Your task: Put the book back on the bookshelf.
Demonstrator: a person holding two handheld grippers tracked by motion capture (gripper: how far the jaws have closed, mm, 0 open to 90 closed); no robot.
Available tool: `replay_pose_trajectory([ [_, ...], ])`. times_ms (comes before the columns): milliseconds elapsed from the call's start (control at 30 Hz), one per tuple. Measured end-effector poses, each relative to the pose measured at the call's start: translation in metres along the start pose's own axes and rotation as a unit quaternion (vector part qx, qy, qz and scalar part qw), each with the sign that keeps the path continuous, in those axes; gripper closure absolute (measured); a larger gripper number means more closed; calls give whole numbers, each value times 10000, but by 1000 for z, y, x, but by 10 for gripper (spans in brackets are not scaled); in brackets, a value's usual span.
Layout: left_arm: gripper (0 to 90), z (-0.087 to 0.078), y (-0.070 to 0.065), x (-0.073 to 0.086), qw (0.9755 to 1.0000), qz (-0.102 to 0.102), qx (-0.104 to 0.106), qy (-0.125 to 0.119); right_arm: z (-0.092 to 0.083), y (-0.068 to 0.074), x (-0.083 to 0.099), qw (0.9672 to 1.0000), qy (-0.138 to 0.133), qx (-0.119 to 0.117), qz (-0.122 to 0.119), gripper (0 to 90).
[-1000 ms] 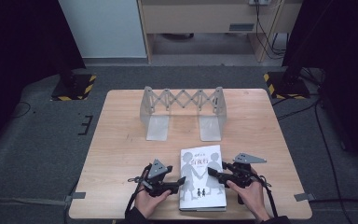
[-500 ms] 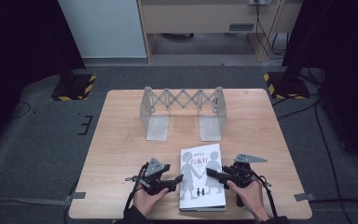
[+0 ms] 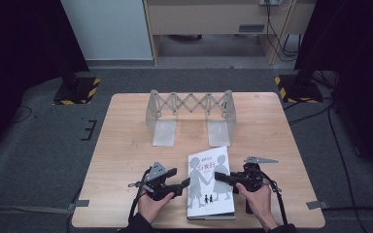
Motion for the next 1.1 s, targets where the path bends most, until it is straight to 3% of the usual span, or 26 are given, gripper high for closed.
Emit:
replay_pose_trajectory([
  [233, 284, -2, 2, -3, 9997, -158, 103, -125, -1, 3, -4, 10000, -26, -17, 55, 758],
  [333, 275, -2, 2, -3, 9997, -165, 118, -141, -5, 3, -8, 9994, -112, -206, 245, 780],
  [367, 265, -1, 0, -3, 9995, -206, 211, -144, -7, 3, -10, 9997, -147, -138, 142, 781],
  [467, 256, 1, -3, -2, 9991, -236, 327, -138, -9, 3, -11, 9997, -191, -116, 131, 783],
  [867, 205, 15, -19, 3, 9978, -38, 660, 64, -22, 14, -21, 9977, -550, -378, -127, 791],
  [967, 186, 17, -22, 4, 9966, -106, 817, 78, -25, 21, -24, 9967, -582, -467, -321, 795],
  [1100, 174, 18, -21, 3, 9963, -92, 850, 27, -26, 24, -26, 9958, -631, -557, -348, 796],
])
Point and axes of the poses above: each handheld gripper's, and its own axes: z roughly forward along the jaws, x roughly out of its underside, y roughly to its left, the point moved 7 cm from there along z, roughly forward along the jaws, and after that the axes turned 6 degrees about y, right-handed, at the moved point
